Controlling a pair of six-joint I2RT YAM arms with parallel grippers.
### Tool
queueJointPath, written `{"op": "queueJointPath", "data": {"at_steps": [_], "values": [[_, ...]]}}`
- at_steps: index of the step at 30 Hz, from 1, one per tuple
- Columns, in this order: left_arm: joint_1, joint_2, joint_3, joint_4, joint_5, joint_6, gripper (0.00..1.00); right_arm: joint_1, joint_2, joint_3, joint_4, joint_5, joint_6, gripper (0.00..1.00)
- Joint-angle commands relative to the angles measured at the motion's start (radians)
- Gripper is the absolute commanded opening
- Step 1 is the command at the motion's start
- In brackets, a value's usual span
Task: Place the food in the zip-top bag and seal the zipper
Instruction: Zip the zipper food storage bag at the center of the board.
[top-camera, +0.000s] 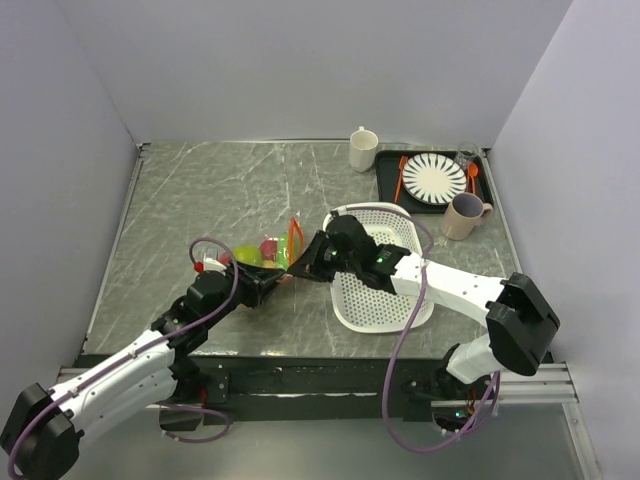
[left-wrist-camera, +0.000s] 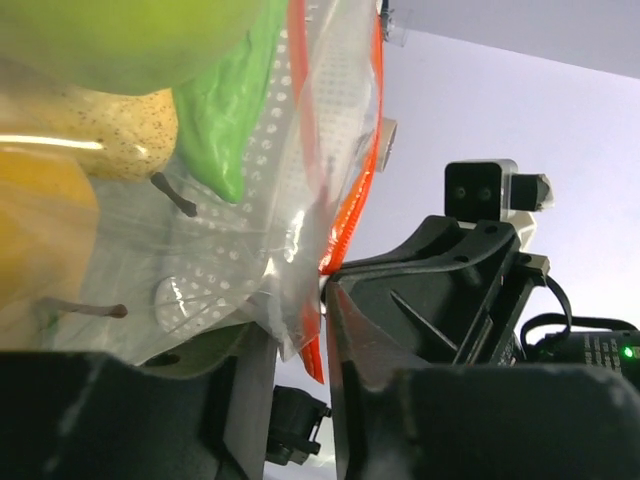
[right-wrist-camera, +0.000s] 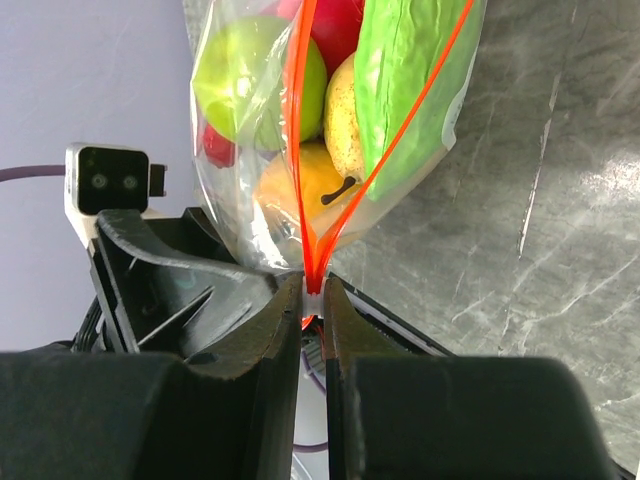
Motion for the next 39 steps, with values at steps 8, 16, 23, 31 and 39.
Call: {"op": "queueJointPath", "data": {"at_steps": [8, 16, 23, 31, 39], "values": [[-0.001, 0.041, 0.024, 0.049, 0.007, -0.007, 0.01, 0.017, -0.038, -0.008, 0.016, -0.004, -0.008, 0.00], [-0.001, 0.009, -0.001, 0.034, 0.042, -0.009, 0.01, 0.011, -0.022, -0.011, 0.056, -0.009, 0.018, 0.00], [-0.001, -0.122, -0.027, -0.078, 0.021, -0.010, 0.01, -0.024, 0.013, -0.011, 0.132, -0.052, 0.067, 0.00], [-0.001, -0.186, -0.041, -0.116, 0.021, -0.012, 0.01, -0.044, 0.033, 0.013, 0.152, -0.070, 0.084, 0.00], [-0.001, -0.234, -0.012, -0.182, 0.015, 0.010, 0.01, -0.081, 0.040, -0.007, 0.163, -0.073, 0.084, 0.00]]}}
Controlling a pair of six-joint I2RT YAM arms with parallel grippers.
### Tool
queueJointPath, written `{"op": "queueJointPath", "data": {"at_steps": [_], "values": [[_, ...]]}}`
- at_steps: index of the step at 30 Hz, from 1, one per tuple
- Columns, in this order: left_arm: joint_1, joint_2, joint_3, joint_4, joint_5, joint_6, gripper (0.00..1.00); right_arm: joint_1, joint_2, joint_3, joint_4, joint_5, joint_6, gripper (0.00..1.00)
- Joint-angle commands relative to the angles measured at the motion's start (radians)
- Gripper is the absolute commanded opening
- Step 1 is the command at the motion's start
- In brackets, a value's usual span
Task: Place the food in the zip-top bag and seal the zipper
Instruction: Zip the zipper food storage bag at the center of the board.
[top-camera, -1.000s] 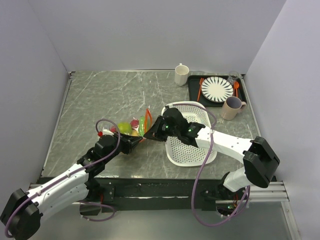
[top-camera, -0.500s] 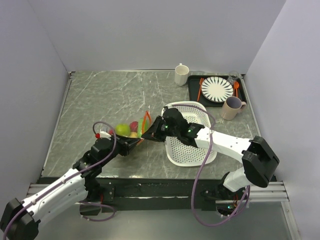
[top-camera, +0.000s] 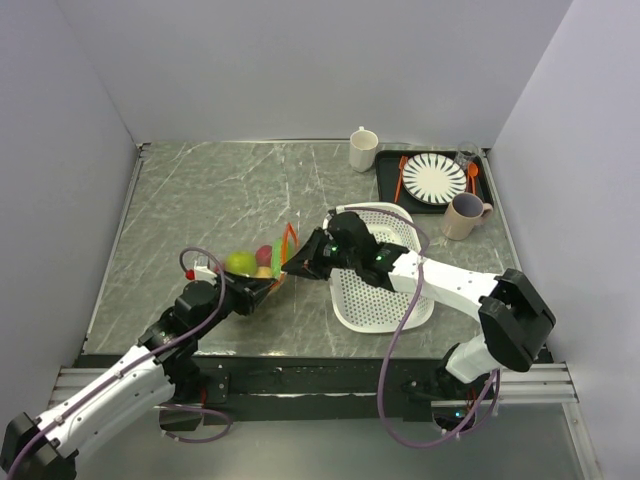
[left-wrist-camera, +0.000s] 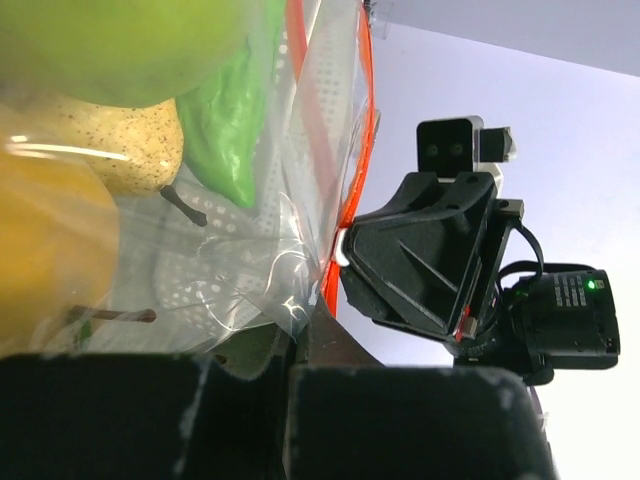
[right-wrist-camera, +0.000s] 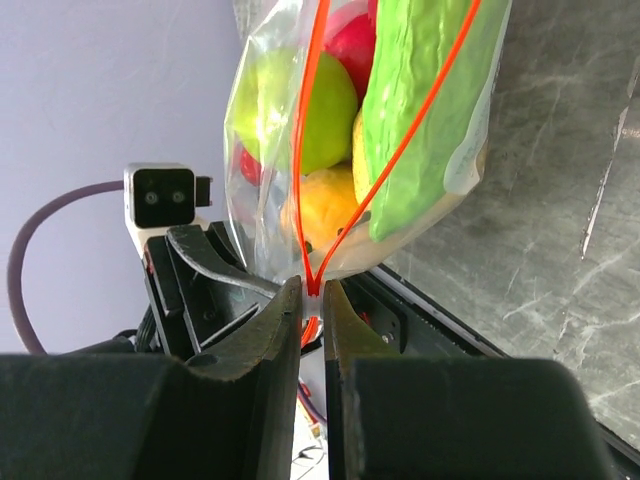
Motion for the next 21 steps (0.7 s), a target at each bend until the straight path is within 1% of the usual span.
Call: {"op": "queueJointPath", "data": {"at_steps": [1, 14, 21], "values": [[-0.002, -0.035, 0.038, -0.062, 0.002, 0.027, 0.01, -0.053, 0.013, 0.009, 0.057, 0.036, -0.002, 0.00], [-0.002, -0.113, 0.088, -0.188, -0.010, 0.043, 0.01, -0.098, 0.068, 0.043, 0.051, 0.018, -0.028, 0.00], [-0.002, -0.179, 0.082, -0.268, -0.010, 0.040, 0.01, -0.116, 0.107, 0.072, 0.048, 0.016, -0.040, 0.00]]}}
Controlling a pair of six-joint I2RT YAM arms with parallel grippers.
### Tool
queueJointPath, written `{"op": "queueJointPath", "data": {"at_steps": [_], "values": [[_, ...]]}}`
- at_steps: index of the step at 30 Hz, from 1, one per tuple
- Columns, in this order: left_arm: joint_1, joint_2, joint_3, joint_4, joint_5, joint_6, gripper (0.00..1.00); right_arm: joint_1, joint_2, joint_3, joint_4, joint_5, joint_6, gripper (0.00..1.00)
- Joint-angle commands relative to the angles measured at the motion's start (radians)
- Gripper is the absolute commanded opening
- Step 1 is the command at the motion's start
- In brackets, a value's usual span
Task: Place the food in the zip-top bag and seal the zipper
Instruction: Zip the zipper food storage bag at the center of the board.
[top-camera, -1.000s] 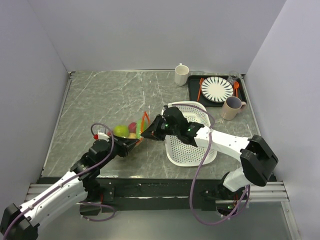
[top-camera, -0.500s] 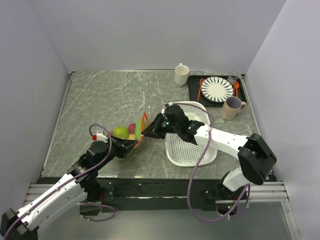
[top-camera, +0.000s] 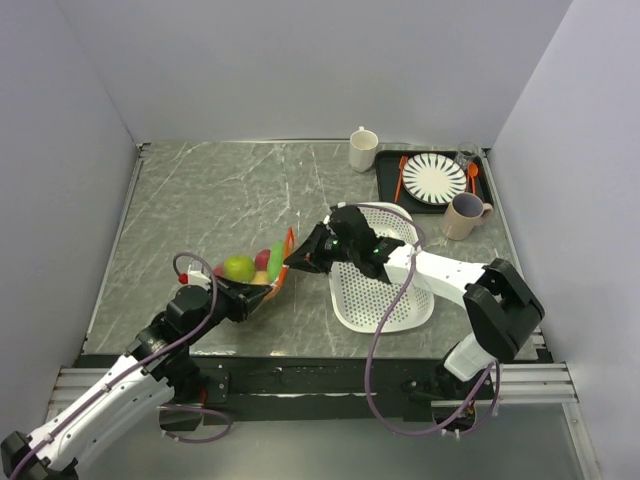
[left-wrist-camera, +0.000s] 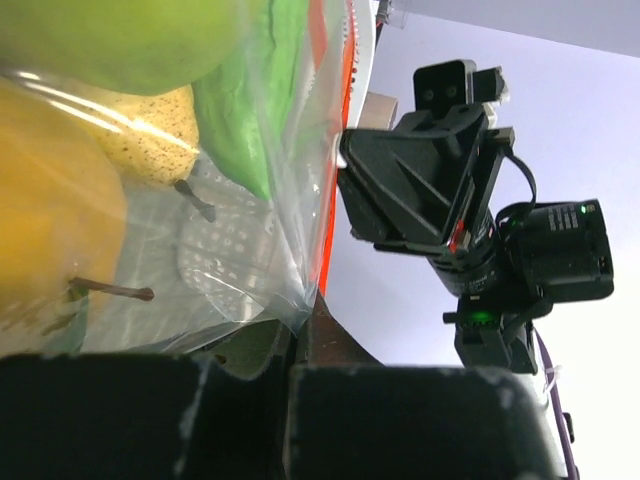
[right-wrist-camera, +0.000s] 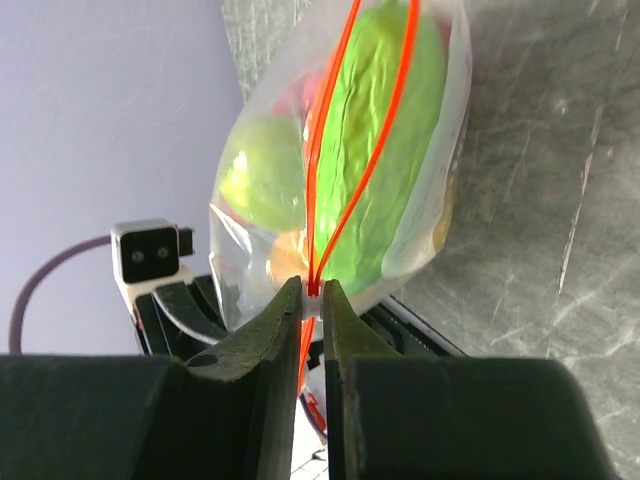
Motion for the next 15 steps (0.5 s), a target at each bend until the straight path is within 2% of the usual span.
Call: {"op": "queueJointPath", "data": {"at_steps": [1, 9, 15], "values": [[-0.001, -0.050, 0.043, -0.073, -0.015, 0.013, 0.01, -0.054, 0.035, 0.068, 0.004, 0.072, -0.038, 0.00], [-0.001, -0.093, 0.111, -0.210, -0.057, 0.045, 0.01, -0.080, 0.077, 0.121, -0.020, 0.081, -0.067, 0.00], [-0.001, -0.114, 0.123, -0.241, -0.068, 0.047, 0.01, -0.103, 0.090, 0.156, -0.043, 0.093, -0.095, 0.00]]}}
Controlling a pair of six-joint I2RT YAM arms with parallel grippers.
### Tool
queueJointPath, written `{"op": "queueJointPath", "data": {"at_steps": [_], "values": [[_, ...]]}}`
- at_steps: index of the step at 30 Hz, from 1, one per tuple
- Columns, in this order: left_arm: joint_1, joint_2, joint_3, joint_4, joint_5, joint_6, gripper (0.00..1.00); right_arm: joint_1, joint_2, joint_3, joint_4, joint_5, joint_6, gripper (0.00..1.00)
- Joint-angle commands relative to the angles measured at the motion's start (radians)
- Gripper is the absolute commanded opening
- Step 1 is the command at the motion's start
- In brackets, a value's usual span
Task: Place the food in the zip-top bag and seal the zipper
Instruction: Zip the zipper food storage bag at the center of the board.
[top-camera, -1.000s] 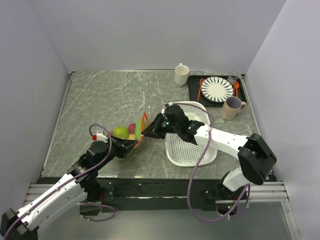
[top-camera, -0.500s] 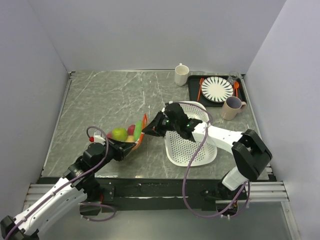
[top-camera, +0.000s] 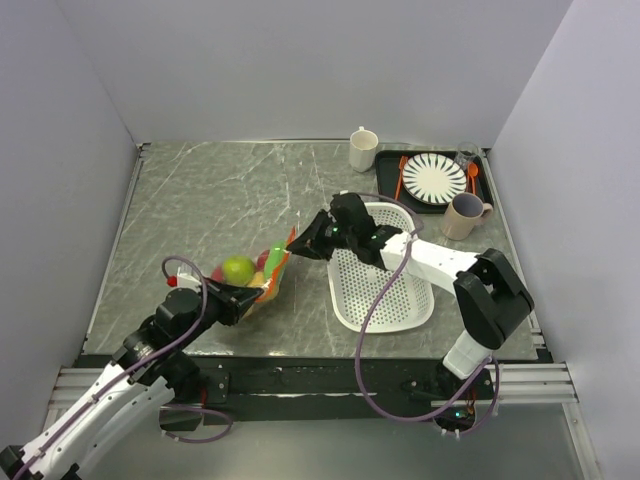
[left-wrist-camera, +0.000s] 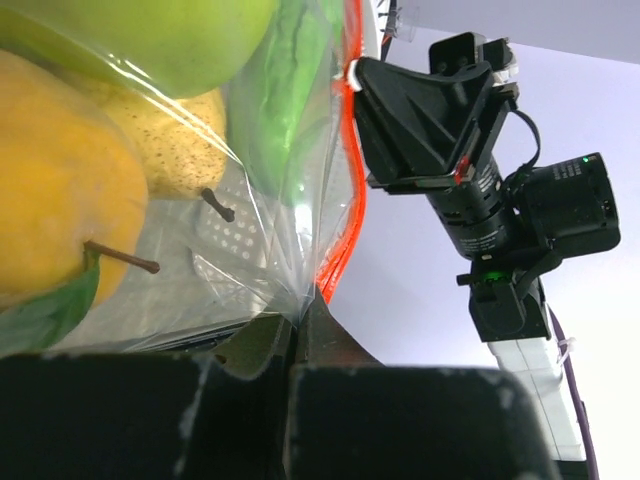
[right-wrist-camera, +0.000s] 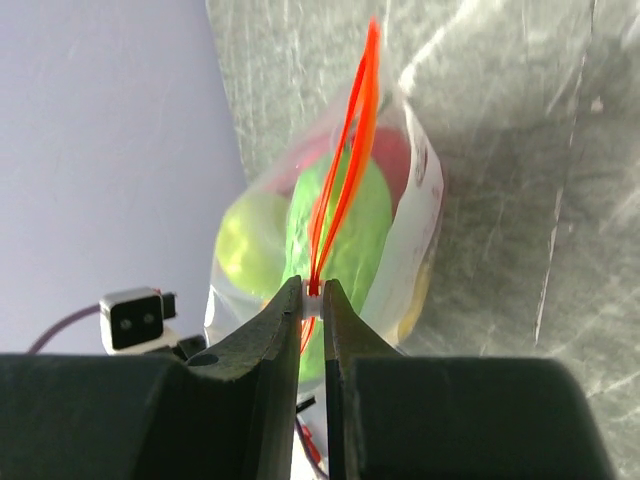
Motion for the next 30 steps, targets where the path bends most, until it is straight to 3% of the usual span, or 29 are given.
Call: {"op": "queueJointPath", "data": {"at_steps": [1, 20, 30], "values": [[0.001, -0.024, 0.047, -0.046, -0.033, 0.020, 0.01, -0.045, 0.012, 0.062, -0.009, 0.083, -0.046, 0.00], [-0.001, -0.129, 0.030, -0.149, -0.044, -0.008, 0.01, -0.148, 0.078, 0.168, -0.081, 0.097, -0.138, 0.00], [-0.001, -0.100, 0.016, -0.096, -0.022, 0.002, 0.01, -0.160, 0.109, 0.198, -0.097, 0.098, -0.160, 0.00]]}}
